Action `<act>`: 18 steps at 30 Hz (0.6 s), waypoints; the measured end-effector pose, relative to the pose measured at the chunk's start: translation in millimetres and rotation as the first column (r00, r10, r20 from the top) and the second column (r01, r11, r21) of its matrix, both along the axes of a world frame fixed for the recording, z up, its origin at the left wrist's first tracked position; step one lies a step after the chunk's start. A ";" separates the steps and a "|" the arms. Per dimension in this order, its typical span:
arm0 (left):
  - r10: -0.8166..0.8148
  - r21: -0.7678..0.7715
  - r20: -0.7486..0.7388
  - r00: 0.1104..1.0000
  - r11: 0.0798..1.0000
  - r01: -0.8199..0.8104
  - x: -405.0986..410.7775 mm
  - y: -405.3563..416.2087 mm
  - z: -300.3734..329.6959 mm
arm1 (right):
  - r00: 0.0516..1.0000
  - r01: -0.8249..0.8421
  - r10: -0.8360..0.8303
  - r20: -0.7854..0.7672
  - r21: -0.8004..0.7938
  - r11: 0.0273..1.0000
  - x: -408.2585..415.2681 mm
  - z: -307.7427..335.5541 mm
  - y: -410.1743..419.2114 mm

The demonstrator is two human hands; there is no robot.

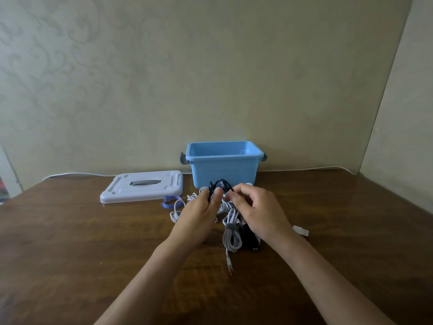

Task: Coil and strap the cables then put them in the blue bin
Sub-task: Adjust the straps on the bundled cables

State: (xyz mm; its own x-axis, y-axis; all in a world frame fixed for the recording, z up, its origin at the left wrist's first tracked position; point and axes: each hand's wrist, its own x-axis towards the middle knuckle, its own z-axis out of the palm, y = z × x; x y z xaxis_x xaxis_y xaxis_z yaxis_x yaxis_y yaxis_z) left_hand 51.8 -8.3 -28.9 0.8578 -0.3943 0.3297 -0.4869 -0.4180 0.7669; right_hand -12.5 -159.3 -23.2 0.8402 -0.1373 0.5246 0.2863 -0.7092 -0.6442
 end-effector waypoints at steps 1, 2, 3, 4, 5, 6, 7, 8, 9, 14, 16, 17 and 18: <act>-0.016 -0.002 -0.010 1.000 1.000 0.016 -0.3 -1.1 -1.3 | 1.000 -0.013 0.013 0.010 -0.011 1.000 -0.5 0.1 0.7; -0.040 -0.026 -0.029 0.999 0.999 0.039 -0.4 -1.8 -2.2 | 1.000 -0.027 0.028 0.010 -0.022 0.999 -1.0 0.5 1.1; -0.067 -0.065 -0.050 0.996 0.996 0.064 -0.7 -2.2 -2.7 | 0.999 -0.039 0.039 -0.005 -0.039 0.998 -1.4 0.7 1.6; -0.091 -0.101 -0.069 0.993 0.991 0.084 -1.5 -2.4 -2.5 | 0.998 -0.053 0.052 -0.027 -0.058 0.997 -2.0 0.8 2.3; -0.102 -0.127 -0.079 0.992 0.988 0.092 -2.7 -2.0 -2.1 | 0.997 -0.070 0.067 -0.047 -0.074 0.995 -2.5 1.2 3.6; -0.109 -0.141 -0.084 0.990 0.985 0.097 -4.7 -1.4 -0.8 | 0.995 -0.088 0.083 -0.060 -0.080 0.993 -3.0 1.0 5.5; -0.122 -0.147 -0.086 0.989 0.983 0.109 -5.1 -0.9 -0.4 | 0.993 -0.101 0.096 -0.064 -0.080 0.992 -3.5 0.5 7.4; -0.142 -0.154 -0.082 0.986 0.980 0.128 -5.5 -1.1 -0.1 | 0.993 -0.109 0.104 -0.062 -0.079 0.991 -3.7 -0.1 9.0; -0.154 -0.154 -0.084 0.985 0.978 0.140 -5.3 -1.2 -0.5 | 0.992 -0.113 0.109 -0.056 -0.075 0.991 -4.0 -0.8 10.3; -0.049 -0.175 -0.122 0.991 0.984 0.027 -2.3 4.3 8.4 | 1.000 -0.016 0.017 0.014 -0.035 0.999 -5.5 7.1 3.0; -0.064 -0.177 -0.154 0.986 0.984 0.036 0.1 7.6 11.7 | 0.998 0.031 -0.034 0.061 0.042 0.999 -7.2 12.9 -6.1; -0.078 -0.155 -0.181 0.980 0.987 0.049 0.8 9.2 13.6 | 0.995 0.057 -0.064 0.076 0.085 0.995 -7.5 15.1 -11.2; -0.099 -0.129 -0.201 0.974 0.989 0.074 1.4 10.3 14.8 | 0.992 0.082 -0.094 0.084 0.129 0.988 -7.2 15.8 -16.0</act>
